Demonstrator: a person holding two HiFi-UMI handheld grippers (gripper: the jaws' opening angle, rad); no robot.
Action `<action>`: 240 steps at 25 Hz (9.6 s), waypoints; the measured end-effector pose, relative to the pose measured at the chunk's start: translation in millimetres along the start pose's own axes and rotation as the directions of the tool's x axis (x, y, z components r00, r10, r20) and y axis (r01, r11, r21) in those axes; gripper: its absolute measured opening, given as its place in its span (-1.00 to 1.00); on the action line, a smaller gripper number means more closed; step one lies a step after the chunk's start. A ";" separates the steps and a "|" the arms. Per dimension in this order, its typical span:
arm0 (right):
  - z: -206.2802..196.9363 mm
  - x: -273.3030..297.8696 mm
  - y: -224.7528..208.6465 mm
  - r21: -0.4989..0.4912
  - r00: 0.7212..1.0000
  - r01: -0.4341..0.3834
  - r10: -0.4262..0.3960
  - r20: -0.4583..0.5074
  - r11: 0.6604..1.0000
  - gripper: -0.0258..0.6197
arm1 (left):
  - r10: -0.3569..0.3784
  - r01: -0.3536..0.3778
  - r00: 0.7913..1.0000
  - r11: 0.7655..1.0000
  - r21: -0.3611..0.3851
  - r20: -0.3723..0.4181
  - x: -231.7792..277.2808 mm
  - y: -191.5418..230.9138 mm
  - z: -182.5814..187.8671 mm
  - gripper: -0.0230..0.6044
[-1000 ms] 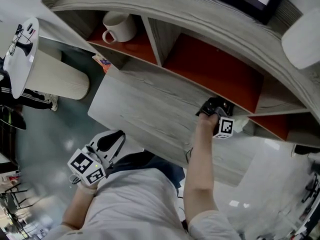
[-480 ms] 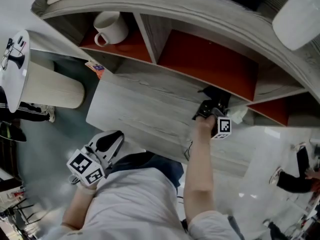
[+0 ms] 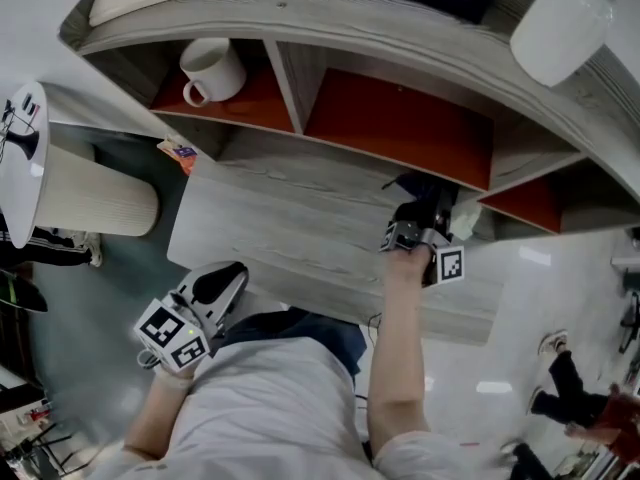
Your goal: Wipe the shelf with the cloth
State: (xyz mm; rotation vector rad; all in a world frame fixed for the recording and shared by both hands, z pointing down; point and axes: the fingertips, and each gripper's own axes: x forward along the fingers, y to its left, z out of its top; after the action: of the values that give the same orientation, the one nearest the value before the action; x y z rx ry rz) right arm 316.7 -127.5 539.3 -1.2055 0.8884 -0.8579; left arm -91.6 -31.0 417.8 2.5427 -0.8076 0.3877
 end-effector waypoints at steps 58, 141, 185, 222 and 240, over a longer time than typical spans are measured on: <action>-264.0 14.8 -200.7 -0.877 0.431 -0.462 -0.831 -0.353 0.133 -0.53 | 0.193 -0.188 0.981 0.955 -0.229 0.000 -75.8 55.1 -71.3 -0.79; -255.6 77.7 -147.2 -0.959 0.739 -0.283 -0.631 -0.238 0.031 -0.57 | 0.168 -0.173 0.985 0.952 -0.253 -0.044 -66.9 45.0 -87.0 -0.79; -72.8 88.6 -8.3 -1.000 0.935 0.024 -0.354 0.025 -0.006 -0.64 | -0.058 0.044 0.994 0.989 -0.141 -0.095 -19.1 26.3 -65.2 -0.79; -276.5 87.0 52.3 -0.895 0.926 -0.377 -0.137 -0.353 -0.238 -0.66 | 0.083 -0.086 0.996 0.976 -0.202 -0.027 -59.9 50.9 -69.1 -0.79; -124.8 89.4 73.7 -0.952 0.979 -0.195 -0.108 -0.173 -0.236 -0.67 | -0.070 0.059 0.993 0.990 -0.128 -0.090 4.0 11.9 -57.8 -0.79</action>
State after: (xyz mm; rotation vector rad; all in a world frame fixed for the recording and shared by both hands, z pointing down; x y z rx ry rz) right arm 245.3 -246.7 440.6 -2.5358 1.9940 0.1576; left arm -103.0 -13.4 473.0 2.4081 -0.6906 0.4197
